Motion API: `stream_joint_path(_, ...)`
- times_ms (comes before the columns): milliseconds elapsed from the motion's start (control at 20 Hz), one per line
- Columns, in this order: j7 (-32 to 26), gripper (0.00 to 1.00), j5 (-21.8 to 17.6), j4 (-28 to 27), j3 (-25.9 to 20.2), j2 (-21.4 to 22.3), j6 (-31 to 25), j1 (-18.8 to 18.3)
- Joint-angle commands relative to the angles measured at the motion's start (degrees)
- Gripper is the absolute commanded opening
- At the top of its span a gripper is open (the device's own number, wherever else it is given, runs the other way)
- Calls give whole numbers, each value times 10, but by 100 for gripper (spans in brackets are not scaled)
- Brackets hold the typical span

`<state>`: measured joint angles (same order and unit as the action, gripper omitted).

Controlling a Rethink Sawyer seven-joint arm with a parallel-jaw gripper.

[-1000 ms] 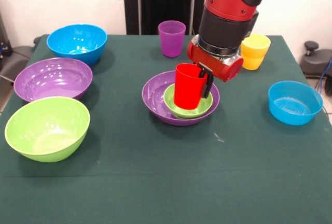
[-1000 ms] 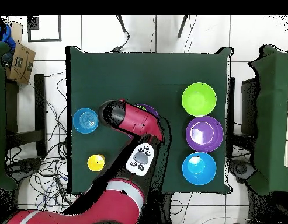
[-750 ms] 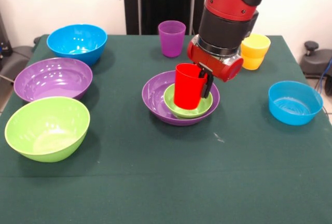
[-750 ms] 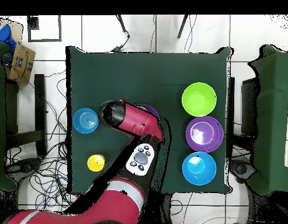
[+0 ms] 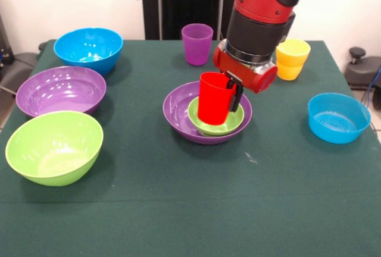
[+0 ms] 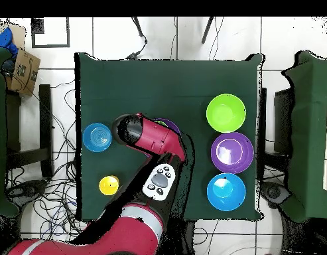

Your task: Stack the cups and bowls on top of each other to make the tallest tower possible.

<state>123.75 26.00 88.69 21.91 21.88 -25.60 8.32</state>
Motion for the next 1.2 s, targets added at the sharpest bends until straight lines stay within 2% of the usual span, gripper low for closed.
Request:
stream_joint_path(50,75,0,-15,-2,-40,-6,-9,0)
stream_joint_path(450,56,0,-8,31,-92,10,45,-33)
stream_joint_path(1200,79,0,5,37,-101,14,40,-33)
